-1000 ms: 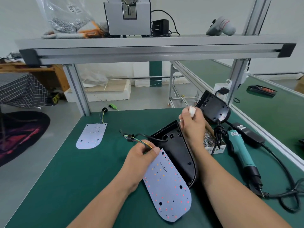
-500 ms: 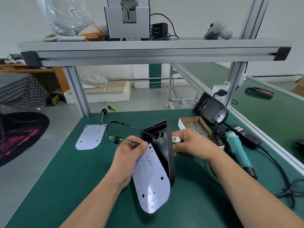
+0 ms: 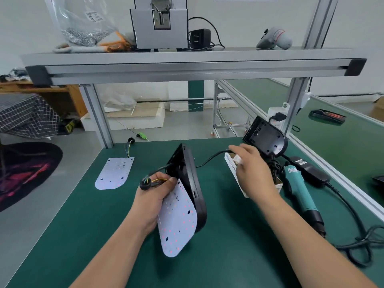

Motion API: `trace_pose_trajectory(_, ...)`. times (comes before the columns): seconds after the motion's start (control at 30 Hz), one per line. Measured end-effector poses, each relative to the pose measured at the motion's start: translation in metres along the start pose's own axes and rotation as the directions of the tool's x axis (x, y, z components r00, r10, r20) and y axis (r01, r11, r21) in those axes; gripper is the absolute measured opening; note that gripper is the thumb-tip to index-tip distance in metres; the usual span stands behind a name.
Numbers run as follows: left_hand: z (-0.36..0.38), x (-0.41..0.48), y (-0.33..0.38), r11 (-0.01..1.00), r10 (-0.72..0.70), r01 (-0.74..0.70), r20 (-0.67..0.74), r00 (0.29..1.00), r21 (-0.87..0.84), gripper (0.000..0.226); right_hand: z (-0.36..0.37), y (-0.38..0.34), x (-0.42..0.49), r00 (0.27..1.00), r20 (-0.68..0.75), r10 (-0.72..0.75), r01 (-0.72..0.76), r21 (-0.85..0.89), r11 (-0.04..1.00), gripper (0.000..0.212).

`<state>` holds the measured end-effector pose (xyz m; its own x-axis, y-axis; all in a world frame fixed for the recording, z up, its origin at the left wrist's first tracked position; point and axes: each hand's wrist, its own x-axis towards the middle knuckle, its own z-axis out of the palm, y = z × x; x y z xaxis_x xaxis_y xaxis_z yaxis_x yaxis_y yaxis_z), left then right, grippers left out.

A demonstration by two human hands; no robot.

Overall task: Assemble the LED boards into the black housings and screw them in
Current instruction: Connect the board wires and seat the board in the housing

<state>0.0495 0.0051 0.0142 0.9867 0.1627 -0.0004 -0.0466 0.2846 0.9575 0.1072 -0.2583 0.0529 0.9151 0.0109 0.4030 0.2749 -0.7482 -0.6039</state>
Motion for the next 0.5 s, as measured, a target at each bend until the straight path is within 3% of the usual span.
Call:
trace_pose_trajectory(0.1,0.001,-0.002,-0.002,0.999,0.014,-0.016,0.032,0.999,0.048,0.051,0.000,-0.008,-0.005,0.983,0.084,-0.165,0.172,-0.086,0.981,0.077)
trace_pose_trajectory(0.13,0.001,-0.003,-0.002,0.997,0.021,-0.025,0.048,0.999,0.078,0.052,0.000,-0.010,-0.006,0.970,0.130,-0.206,0.217,-0.080,0.973,0.079)
trace_pose_trajectory(0.27,0.003,-0.005,-0.005,0.966,0.068,-0.091,0.105,0.992,0.241,0.027,0.004,-0.018,-0.009,0.901,0.256,-0.350,0.344,0.068,0.936,0.079)
trace_pose_trajectory(0.33,0.006,-0.005,-0.007,0.961,0.077,-0.105,0.118,0.990,0.255,0.027,0.007,-0.023,-0.013,0.883,0.303,-0.359,0.313,0.192,0.930,0.073)
trace_pose_trajectory(0.5,0.008,-0.005,-0.006,0.964,0.070,-0.090,0.090,0.994,0.250,0.034,0.018,-0.031,-0.022,0.881,0.406,-0.242,0.053,0.424,0.904,0.044)
